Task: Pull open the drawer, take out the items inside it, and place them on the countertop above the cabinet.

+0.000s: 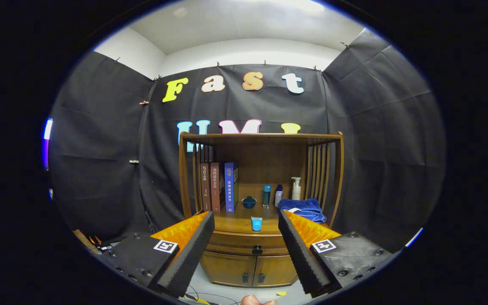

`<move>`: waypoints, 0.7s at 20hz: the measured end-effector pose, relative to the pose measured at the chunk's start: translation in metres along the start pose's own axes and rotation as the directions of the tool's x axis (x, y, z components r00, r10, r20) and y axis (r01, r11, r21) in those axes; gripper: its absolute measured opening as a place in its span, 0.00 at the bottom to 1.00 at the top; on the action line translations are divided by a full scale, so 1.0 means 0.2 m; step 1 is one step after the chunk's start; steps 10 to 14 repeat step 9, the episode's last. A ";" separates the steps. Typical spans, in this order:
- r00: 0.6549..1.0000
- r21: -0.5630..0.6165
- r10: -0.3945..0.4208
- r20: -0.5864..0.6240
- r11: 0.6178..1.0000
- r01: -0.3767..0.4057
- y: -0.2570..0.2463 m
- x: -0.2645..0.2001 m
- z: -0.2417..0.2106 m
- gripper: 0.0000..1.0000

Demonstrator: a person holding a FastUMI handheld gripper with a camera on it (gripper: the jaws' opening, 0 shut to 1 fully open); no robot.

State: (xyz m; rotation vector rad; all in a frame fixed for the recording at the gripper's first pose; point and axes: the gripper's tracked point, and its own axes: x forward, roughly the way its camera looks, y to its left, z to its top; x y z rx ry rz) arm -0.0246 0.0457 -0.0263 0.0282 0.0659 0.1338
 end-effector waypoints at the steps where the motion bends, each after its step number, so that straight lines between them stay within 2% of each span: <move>1: 1.000 -0.001 0.001 -0.001 1.000 -0.001 0.01 0.00 -0.01 0.99; 14: 1.000 -0.020 0.004 0.009 1.000 -0.004 0.03 0.00 0.01 0.99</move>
